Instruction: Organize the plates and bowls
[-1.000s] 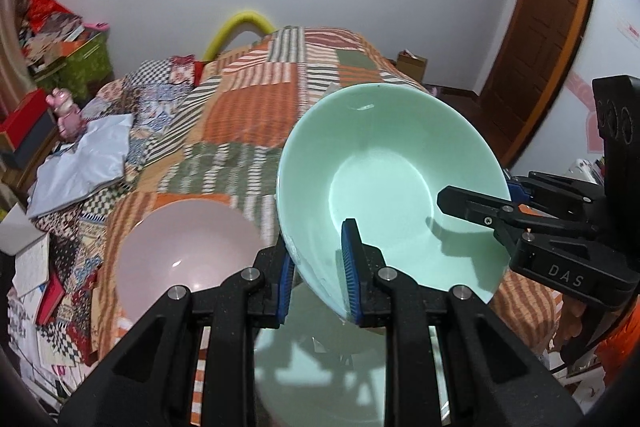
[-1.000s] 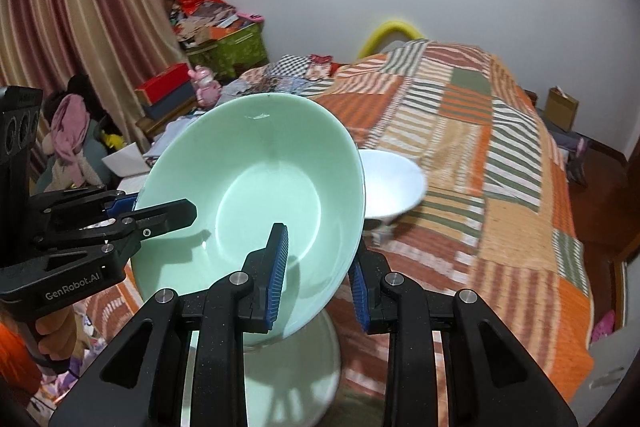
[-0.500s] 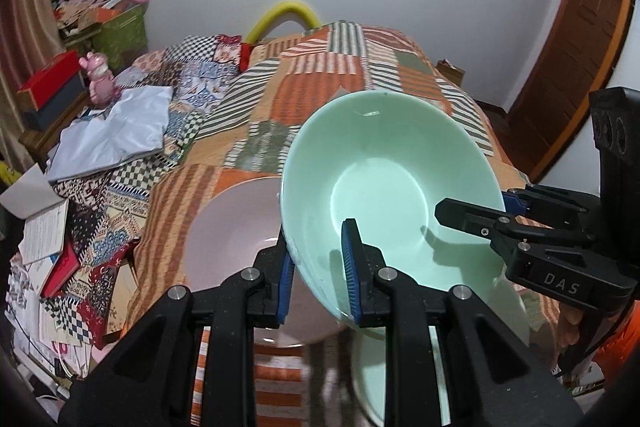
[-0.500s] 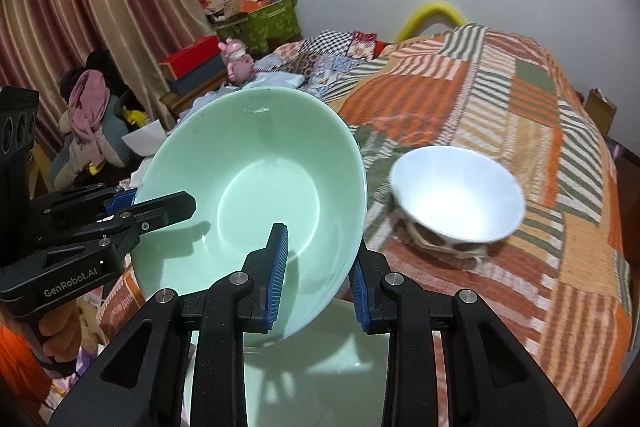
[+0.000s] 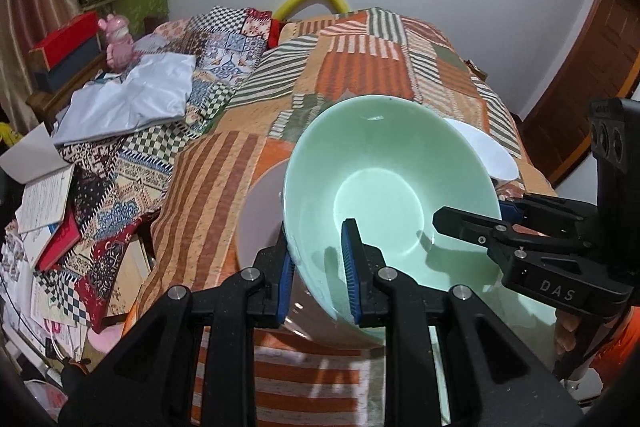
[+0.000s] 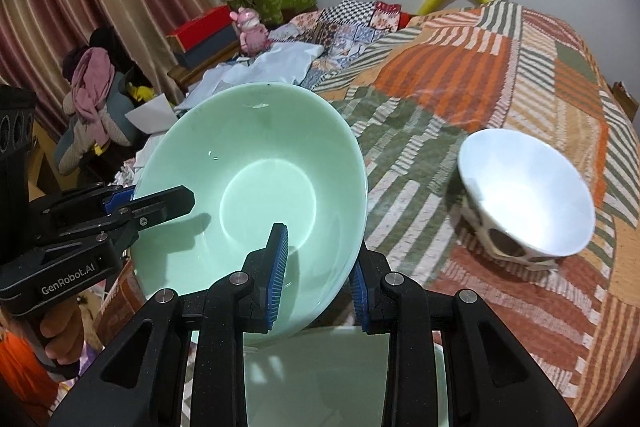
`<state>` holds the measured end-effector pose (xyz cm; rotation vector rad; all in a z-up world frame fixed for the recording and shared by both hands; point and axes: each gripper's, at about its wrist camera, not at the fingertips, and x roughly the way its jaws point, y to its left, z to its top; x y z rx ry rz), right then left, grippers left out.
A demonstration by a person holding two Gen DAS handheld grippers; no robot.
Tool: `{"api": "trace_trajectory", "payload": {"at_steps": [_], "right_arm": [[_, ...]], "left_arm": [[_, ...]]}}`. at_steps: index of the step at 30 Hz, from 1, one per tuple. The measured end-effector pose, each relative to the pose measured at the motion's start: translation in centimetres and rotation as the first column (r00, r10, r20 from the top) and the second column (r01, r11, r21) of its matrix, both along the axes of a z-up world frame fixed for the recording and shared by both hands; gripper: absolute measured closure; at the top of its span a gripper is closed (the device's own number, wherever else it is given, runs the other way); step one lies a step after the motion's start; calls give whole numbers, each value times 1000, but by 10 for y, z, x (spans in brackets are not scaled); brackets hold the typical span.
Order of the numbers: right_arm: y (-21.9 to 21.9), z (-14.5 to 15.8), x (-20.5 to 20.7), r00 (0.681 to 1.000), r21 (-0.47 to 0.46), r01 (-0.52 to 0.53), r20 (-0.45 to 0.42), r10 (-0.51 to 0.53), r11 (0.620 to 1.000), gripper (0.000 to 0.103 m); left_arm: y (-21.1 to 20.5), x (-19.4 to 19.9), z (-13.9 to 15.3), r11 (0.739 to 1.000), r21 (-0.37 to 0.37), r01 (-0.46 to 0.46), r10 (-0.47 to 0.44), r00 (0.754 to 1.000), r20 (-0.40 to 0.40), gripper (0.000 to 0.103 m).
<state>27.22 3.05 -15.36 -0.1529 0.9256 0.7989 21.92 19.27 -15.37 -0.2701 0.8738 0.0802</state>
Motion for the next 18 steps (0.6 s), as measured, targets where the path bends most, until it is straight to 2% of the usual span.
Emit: {"api": "trace_trajectory", "payload": {"at_steps": [6, 14, 18], "right_arm": [[14, -6, -2, 1000, -36, -30, -8, 30, 999, 77], [13, -9, 5, 1000, -55, -21, -8, 21, 998, 76], [14, -10, 3, 1000, -65, -20, 14, 21, 998, 76]], "left_arm": [[13, -1, -13, 1000, -13, -19, 19, 1000, -23, 81], [21, 4, -26, 998, -45, -43, 41, 998, -48, 81], [19, 6, -28, 999, -32, -42, 40, 998, -45, 81]]}}
